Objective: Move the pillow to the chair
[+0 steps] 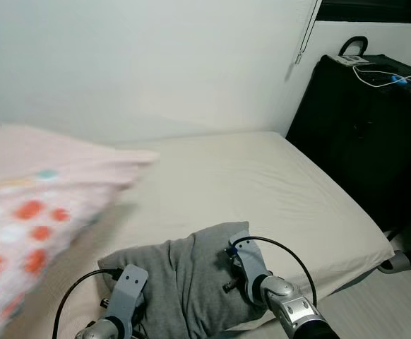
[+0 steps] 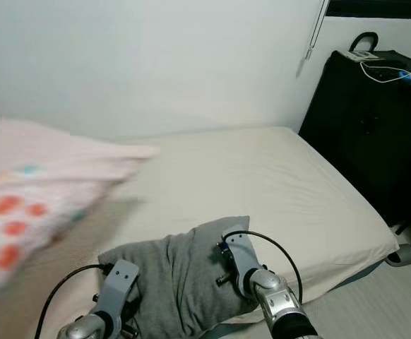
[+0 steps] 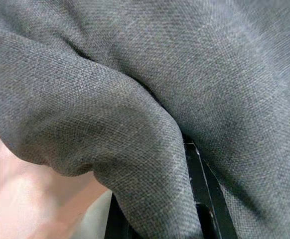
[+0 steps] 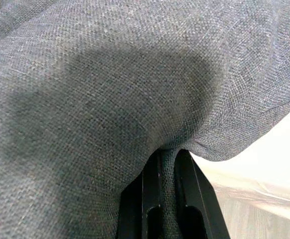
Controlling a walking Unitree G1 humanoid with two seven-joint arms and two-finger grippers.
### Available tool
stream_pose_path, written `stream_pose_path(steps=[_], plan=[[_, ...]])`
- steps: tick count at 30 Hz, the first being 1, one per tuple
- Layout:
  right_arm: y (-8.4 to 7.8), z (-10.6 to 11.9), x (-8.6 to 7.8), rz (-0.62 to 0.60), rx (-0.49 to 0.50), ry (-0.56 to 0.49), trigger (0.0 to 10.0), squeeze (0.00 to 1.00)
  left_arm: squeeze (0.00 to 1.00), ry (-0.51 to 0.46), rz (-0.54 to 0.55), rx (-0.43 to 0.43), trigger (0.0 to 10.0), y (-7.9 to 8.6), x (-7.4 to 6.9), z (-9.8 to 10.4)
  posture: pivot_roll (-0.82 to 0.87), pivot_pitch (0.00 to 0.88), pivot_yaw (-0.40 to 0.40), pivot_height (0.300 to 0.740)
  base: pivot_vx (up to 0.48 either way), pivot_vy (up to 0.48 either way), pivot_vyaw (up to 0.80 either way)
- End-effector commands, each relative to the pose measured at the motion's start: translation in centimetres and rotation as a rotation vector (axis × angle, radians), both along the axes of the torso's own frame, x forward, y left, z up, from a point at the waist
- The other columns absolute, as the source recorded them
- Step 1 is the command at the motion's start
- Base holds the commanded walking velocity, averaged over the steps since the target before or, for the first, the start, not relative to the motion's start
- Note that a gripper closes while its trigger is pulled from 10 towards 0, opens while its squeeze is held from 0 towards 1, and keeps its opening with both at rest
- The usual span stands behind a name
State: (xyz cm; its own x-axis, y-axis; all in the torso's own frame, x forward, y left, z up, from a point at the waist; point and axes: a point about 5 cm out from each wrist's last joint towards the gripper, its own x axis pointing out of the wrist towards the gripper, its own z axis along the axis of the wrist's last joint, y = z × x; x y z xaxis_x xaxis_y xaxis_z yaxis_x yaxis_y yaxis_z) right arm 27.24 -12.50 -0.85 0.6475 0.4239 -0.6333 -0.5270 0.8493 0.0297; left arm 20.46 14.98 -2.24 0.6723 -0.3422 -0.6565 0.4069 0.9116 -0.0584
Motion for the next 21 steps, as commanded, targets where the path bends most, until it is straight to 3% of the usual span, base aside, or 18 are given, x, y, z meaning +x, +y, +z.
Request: stream_pose_path(steps=[1, 5, 18, 19, 20, 21], plan=[[3.1, 0.6, 0.0, 0.114, 0.08, -0.015, 10.0, 0.0, 0.0, -0.092, -0.147, -0.145, 10.0, -4.0, 1.5, 2.3, 0.05, 0.0, -0.115, 0.732, 0.0, 0.0, 0.0], [2.9, 0.7, 0.2, 0.113, 0.081, -0.013, 10.0, 0.0, 0.0, -0.09, -0.206, -0.157, 10.0, -4.3, 1.4, 2.6, 0.05, 0.0, -0.114, 0.732, 0.0, 0.0, 0.0], [2.7, 1.0, 0.5, 0.107, 0.071, -0.035, 10.0, 0.0, 0.0, -0.065, -0.236, -0.164, 10.0, -4.0, 1.1, 2.7, 0.06, 0.0, -0.123, 0.732, 0.0, 0.0, 0.0], [2.7, 2.1, 1.5, 0.06, 0.111, -0.108, 10.0, 0.0, 0.0, -0.083, -0.174, -0.274, 10.0, -4.0, 1.6, 3.7, 0.06, 0.0, -0.125, 0.732, 0.0, 0.0, 0.0], [2.7, 2.1, 1.5, 0.06, 0.111, -0.108, 10.0, 0.0, 0.0, -0.083, -0.174, -0.274, 10.0, -4.0, 1.6, 3.7, 0.06, 0.0, -0.125, 0.732, 0.0, 0.0, 0.0], [3.1, 3.7, 2.4, 0.031, 0.198, -0.167, 10.0, 0.0, 0.0, -0.113, -0.161, -0.456, 10.0, -4.2, 1.9, 5.7, 0.06, 0.0, -0.126, 0.732, 0.0, 0.0, 0.0]])
